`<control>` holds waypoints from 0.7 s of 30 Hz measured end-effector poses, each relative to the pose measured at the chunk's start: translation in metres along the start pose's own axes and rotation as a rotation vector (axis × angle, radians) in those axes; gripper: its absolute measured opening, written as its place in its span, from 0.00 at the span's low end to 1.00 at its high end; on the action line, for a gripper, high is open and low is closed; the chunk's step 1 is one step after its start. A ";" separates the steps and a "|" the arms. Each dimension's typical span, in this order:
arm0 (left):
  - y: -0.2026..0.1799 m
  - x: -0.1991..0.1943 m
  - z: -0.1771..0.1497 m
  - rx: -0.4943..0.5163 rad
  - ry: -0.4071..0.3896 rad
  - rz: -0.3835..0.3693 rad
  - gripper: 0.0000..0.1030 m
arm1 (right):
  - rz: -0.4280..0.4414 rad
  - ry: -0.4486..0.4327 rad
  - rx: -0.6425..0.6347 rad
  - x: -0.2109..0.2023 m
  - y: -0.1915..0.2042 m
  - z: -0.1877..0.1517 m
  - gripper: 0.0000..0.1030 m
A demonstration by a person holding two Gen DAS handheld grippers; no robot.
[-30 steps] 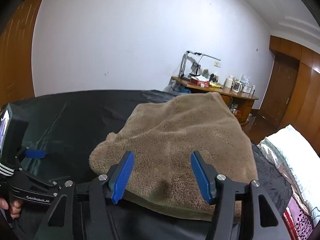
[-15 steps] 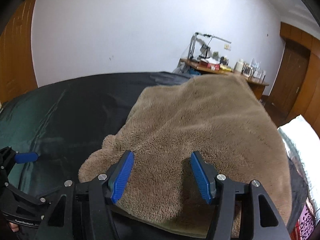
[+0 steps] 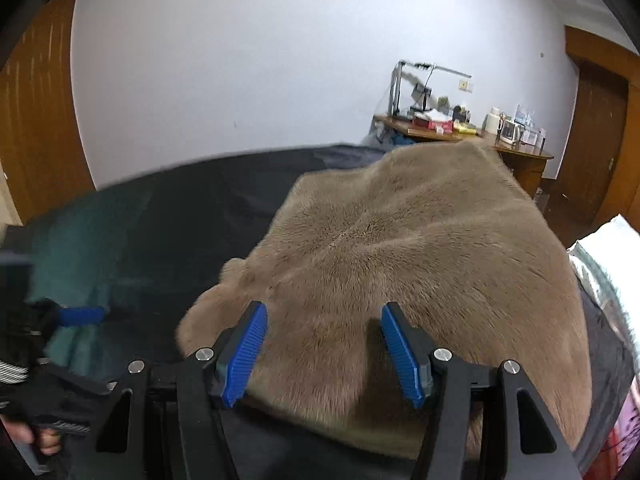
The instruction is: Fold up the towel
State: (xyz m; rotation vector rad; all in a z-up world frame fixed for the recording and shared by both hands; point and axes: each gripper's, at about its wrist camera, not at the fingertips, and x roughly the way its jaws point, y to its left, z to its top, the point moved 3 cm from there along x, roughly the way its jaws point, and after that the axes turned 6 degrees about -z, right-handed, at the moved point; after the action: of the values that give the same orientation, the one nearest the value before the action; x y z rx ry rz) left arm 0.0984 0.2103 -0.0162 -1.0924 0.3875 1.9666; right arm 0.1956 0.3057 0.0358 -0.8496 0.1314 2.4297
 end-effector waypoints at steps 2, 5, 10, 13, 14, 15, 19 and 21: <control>-0.003 -0.002 0.001 -0.001 0.009 -0.031 0.99 | -0.021 -0.028 0.002 -0.013 -0.006 -0.004 0.60; -0.007 -0.011 0.004 -0.015 0.002 -0.090 0.99 | -0.035 -0.050 0.008 -0.026 -0.020 -0.009 0.66; -0.020 -0.034 0.012 -0.039 -0.040 -0.154 0.99 | -0.090 -0.050 0.024 -0.032 -0.042 -0.015 0.81; -0.038 -0.043 0.018 -0.016 -0.046 -0.170 0.99 | -0.115 -0.052 0.065 -0.032 -0.056 -0.017 0.81; -0.044 -0.044 0.020 -0.009 -0.045 -0.177 0.99 | -0.120 -0.059 0.090 -0.034 -0.062 -0.018 0.81; -0.049 -0.045 0.022 -0.004 -0.043 -0.189 0.99 | -0.123 -0.065 0.114 -0.036 -0.067 -0.019 0.81; -0.070 -0.051 0.032 0.005 -0.046 -0.248 0.99 | -0.139 -0.072 0.175 -0.036 -0.084 -0.018 0.81; -0.078 -0.053 0.038 0.007 -0.056 -0.257 0.99 | -0.157 -0.071 0.190 -0.037 -0.093 -0.020 0.81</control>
State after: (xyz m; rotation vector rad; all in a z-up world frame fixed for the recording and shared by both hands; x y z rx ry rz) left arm 0.1535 0.2528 0.0580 -1.0263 0.2127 1.7624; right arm 0.2794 0.3610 0.0504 -0.6630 0.2552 2.2557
